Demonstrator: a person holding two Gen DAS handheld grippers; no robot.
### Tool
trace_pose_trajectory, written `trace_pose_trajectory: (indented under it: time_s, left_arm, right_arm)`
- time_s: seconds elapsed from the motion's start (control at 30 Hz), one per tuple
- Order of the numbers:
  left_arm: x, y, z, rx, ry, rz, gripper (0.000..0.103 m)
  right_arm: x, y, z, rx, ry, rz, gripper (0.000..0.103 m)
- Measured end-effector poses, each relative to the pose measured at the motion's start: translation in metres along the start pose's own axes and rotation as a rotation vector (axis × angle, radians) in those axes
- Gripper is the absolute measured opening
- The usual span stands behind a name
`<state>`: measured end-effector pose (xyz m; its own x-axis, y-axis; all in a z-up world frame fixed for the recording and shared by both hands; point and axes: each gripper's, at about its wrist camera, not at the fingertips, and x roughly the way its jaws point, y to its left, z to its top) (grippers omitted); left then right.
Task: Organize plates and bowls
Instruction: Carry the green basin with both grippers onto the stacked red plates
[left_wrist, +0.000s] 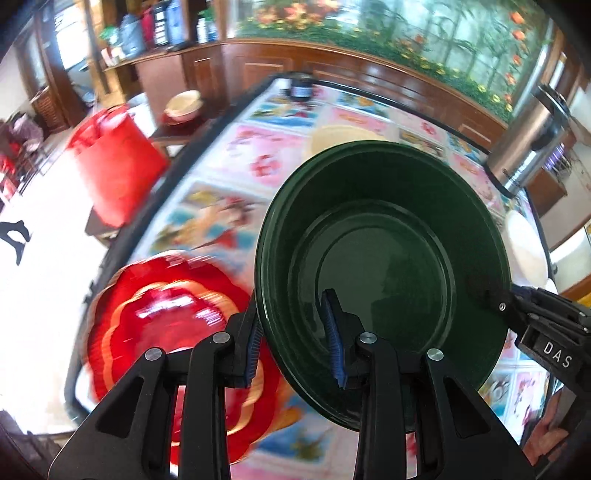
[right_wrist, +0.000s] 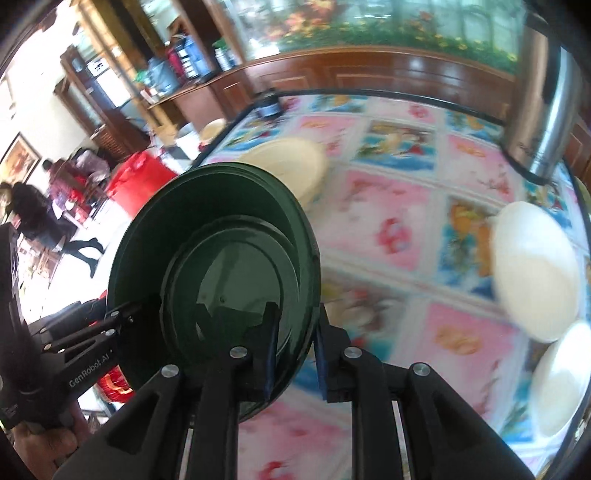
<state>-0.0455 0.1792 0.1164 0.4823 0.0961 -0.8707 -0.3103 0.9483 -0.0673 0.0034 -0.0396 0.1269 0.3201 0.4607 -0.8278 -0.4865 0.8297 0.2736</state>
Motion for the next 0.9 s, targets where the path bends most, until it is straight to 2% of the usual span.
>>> trace_pose_trajectory:
  time_s: [0.33,0.5,0.67,0.9]
  left_arm:
    - [-0.013,0.113,-0.043,-0.102,0.043,0.101,0.03]
    - [-0.001,0.136,-0.062,-0.115,0.09,0.117,0.03]
    - [0.009,0.14,-0.073,-0.105,0.11,0.125,0.03]
    - [0.019,0.144,-0.076,-0.084,0.13,0.13,0.03]
  right_arm:
    - [0.049,0.106,-0.02,-0.118,0.084,0.081,0.02]
    - [0.076,0.142,-0.032,-0.189,0.134,0.081,0.021]
    - [0.094,0.15,-0.035,-0.2,0.183,0.069,0.021]
    - [0.1,0.163,-0.039,-0.219,0.187,0.047,0.022]
